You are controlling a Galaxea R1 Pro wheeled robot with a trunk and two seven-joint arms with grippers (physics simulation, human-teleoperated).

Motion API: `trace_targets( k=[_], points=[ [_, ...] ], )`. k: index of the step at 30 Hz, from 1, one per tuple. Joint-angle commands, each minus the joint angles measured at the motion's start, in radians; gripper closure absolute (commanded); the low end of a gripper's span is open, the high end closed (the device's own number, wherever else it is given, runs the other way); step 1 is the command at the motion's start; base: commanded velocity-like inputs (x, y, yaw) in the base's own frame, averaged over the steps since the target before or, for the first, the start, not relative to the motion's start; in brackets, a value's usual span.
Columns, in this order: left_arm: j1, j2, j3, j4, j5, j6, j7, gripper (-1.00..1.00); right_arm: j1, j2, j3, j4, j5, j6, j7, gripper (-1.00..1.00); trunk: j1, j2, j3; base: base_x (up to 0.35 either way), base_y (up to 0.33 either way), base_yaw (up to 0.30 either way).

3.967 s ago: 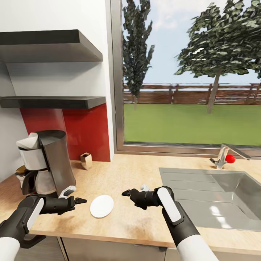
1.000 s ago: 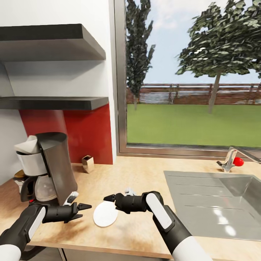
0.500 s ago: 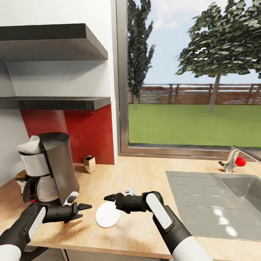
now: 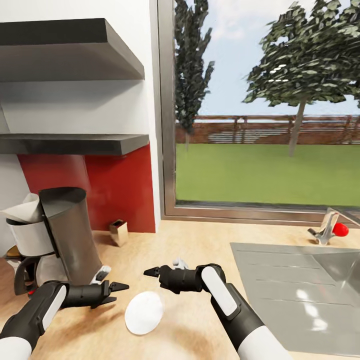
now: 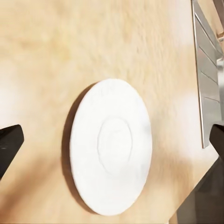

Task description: Set up a coffee station on the kitchen countertop: keep the coffee maker on the countertop, move the bottle of coffee from the kitchen shelf to the counter next to the coffee maker, place a paper coffee filter on top of the coffee maker, put the saucer next to the coffee maker with the coffee cup on the saucer, and place the electric kettle next to the coffee maker.

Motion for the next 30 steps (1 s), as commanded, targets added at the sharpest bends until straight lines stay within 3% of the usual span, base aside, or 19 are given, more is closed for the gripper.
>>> trace_targets(
  k=[1, 9, 30],
  points=[
    [0.0, 0.0, 0.001, 0.0, -0.003, 0.004, -0.005, -1.0, 0.0, 0.0, 0.0, 0.0, -0.006, 0.001, -0.005, -1.0, 0.001, -0.001, 0.0, 0.093, -0.049, 0.0],
    [0.0, 0.0, -0.002, 0.001, -0.002, 0.004, -0.005, -1.0, 0.0, 0.0, 0.001, 0.001, -0.006, -0.004, -0.005, -1.0, 0.001, -0.001, 0.0, 0.024, -0.013, 0.0],
    [0.068, 0.011, -0.013, 0.015, -0.007, 0.002, -0.007, -1.0, 0.0, 0.0, 0.008, 0.074, -0.007, -0.005, -0.005, -1.0, 0.001, -0.001, 0.0, 0.0, 0.0, 0.0]
  ],
)
